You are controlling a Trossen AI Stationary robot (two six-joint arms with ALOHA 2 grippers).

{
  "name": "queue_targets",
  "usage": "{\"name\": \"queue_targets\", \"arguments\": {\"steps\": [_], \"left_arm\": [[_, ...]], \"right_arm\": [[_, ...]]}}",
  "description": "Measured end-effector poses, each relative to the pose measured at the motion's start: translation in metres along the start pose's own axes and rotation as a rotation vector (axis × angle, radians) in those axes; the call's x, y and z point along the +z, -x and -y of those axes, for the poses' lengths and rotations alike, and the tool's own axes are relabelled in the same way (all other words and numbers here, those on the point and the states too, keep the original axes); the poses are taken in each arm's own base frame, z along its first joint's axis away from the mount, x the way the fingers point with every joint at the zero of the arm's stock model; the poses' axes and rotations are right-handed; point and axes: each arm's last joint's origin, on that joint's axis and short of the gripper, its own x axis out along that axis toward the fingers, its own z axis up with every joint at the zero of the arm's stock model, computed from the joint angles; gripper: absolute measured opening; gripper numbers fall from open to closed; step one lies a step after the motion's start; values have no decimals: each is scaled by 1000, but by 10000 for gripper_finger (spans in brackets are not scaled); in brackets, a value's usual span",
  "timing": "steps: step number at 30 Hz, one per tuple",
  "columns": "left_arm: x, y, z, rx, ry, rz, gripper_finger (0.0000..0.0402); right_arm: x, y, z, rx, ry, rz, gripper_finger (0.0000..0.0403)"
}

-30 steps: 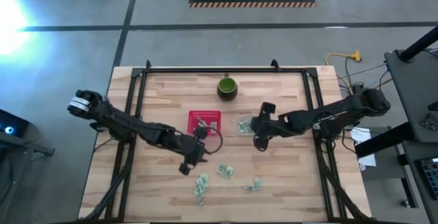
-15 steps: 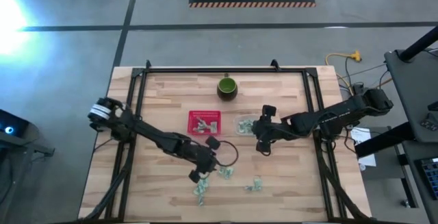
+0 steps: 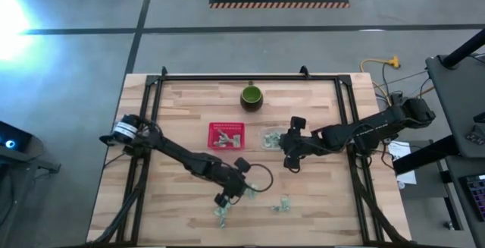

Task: Pick and place items into bin
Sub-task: Put the stevia packet into the red bin

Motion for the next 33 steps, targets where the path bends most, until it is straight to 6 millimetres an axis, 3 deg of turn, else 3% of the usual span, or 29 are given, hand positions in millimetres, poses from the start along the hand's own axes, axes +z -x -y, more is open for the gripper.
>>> {"name": "queue_targets", "arguments": {"steps": [27, 33], "left_arm": [[-10, -2, 6, 51, 23, -33, 109], [-13, -13, 9, 45, 39, -43, 109]], "right_arm": [[0, 0, 0, -1, -12, -2, 114], [0, 0, 0, -1, -12, 0, 112]]}}
